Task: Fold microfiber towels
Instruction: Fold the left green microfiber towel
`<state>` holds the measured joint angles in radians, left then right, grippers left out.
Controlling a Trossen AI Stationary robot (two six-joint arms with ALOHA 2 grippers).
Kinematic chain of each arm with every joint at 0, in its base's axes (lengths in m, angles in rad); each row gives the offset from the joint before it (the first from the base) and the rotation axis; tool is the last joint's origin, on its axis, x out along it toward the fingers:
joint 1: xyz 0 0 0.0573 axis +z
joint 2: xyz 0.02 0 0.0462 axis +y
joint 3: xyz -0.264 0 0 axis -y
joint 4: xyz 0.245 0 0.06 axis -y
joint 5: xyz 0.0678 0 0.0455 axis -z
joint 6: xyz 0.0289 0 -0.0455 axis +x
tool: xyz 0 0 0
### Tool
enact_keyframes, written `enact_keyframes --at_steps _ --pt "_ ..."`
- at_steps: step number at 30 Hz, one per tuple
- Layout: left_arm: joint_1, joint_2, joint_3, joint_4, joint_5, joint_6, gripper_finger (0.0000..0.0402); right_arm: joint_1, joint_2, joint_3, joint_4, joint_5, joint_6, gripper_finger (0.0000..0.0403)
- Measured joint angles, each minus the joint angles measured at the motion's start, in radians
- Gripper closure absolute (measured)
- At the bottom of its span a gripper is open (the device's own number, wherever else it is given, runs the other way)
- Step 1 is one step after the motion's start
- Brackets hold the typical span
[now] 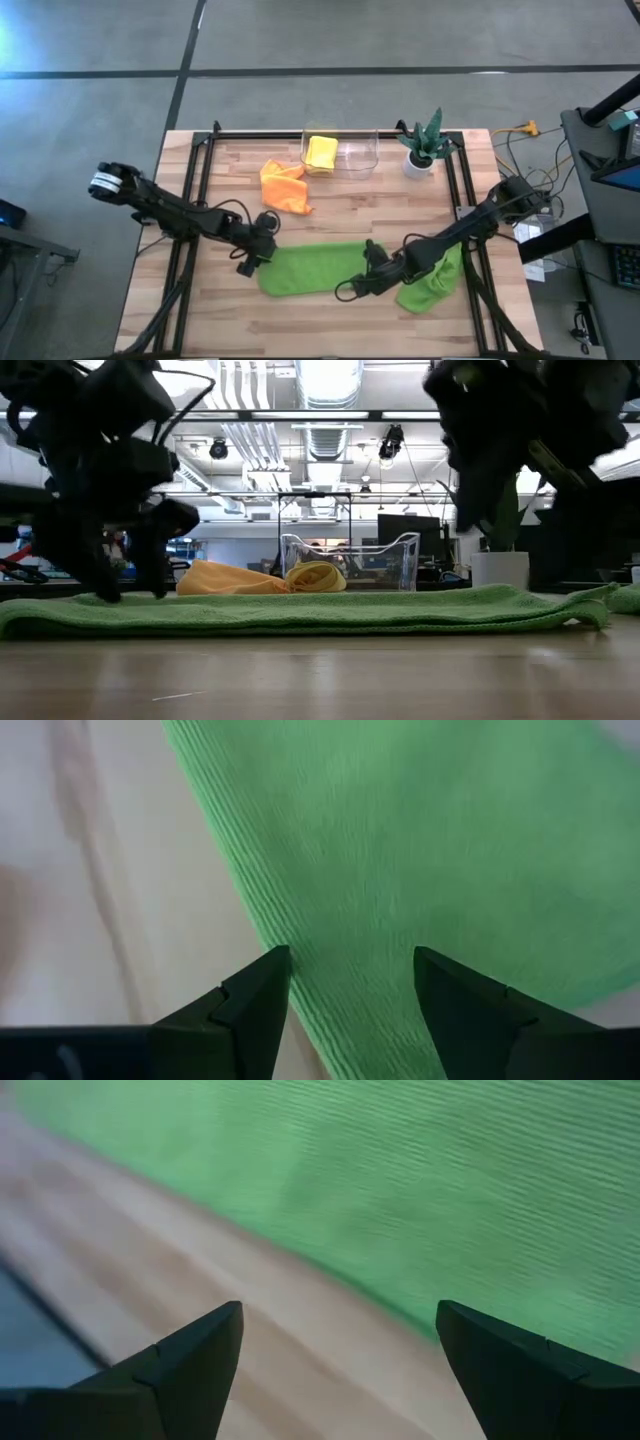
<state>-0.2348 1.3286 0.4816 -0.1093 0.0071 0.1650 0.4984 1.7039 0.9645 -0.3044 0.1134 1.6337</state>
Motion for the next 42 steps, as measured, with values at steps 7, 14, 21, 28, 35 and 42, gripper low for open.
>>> enact_keyframes --at_steps 7,14,21,28,35,42 --pt "-0.001 0.085 0.007 0.014 0.042 -0.047 0.0204 -0.027 0.0 -0.028 -0.115 -0.035 -0.033 0.0076" --pt "-0.006 0.081 0.015 0.051 0.07 -0.204 0.0204 -0.107 -0.003 -0.065 -0.109 -0.042 -0.199 0.0076" --pt "-0.055 0.079 0.044 0.07 0.084 -0.392 0.0204 -0.226 -0.005 -0.084 -0.108 -0.04 -0.475 0.0076" --pt "-0.153 0.079 0.053 0.075 0.078 -0.692 0.0204 -0.352 -0.003 -0.09 -0.112 -0.033 -0.768 0.0076" --pt "-0.273 0.079 0.109 0.086 0.019 -0.944 0.0204 -0.454 -0.001 -0.091 -0.11 -0.033 -1.011 0.0076" --pt "-0.314 0.14 0.231 0.18 -0.115 -1.016 0.0204 -0.507 0.0 -0.093 -0.093 -0.034 -1.189 0.0076"
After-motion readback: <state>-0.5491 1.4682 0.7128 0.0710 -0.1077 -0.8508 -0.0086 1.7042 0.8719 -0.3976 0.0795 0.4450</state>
